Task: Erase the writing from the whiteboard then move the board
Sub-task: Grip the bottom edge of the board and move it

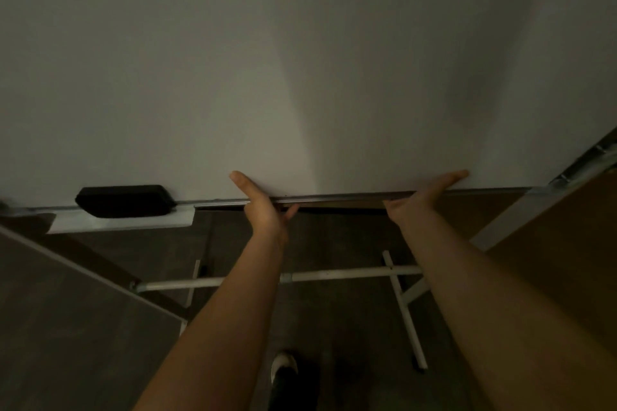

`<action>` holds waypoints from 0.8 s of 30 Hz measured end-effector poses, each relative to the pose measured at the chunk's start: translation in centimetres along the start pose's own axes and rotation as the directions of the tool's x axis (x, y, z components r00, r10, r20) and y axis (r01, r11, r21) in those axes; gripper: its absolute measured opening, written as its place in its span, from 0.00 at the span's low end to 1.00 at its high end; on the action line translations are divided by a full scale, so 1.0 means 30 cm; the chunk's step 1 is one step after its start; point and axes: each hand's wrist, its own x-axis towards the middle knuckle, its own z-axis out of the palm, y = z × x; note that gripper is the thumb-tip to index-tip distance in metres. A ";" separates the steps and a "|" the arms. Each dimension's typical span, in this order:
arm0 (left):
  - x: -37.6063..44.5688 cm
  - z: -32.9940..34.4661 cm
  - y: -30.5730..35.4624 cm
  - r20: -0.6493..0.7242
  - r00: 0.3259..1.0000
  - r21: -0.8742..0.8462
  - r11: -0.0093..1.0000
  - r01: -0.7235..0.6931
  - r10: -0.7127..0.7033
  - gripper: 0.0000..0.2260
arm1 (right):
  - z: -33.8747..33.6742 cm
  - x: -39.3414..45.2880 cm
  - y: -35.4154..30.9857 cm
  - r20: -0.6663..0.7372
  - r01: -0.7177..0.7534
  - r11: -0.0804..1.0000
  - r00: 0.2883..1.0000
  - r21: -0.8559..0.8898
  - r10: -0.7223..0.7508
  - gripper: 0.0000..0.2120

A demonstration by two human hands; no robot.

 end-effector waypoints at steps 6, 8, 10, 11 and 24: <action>0.166 0.075 0.092 0.048 0.999 0.062 0.998 0.021 -0.024 0.37 | 0.156 0.064 0.053 -0.033 0.016 1.000 0.999 0.010 -0.016 0.41; 0.220 0.105 0.124 0.072 0.997 0.076 0.997 0.031 -0.037 0.38 | 0.201 0.089 0.070 -0.016 0.032 0.999 0.999 0.021 -0.032 0.40; 0.262 0.127 0.149 0.087 0.995 0.091 0.995 0.031 -0.039 0.37 | 0.237 0.105 0.083 -0.005 0.056 0.998 0.998 0.030 -0.056 0.39; 0.285 0.143 0.160 0.090 0.995 0.101 0.994 0.032 -0.041 0.36 | 0.258 0.117 0.088 -0.012 0.064 0.998 0.998 0.028 -0.064 0.39; 0.514 0.367 0.200 0.121 0.989 0.145 0.987 0.063 -0.081 0.39 | 0.469 0.303 0.056 -0.099 0.094 0.995 0.991 0.031 -0.091 0.38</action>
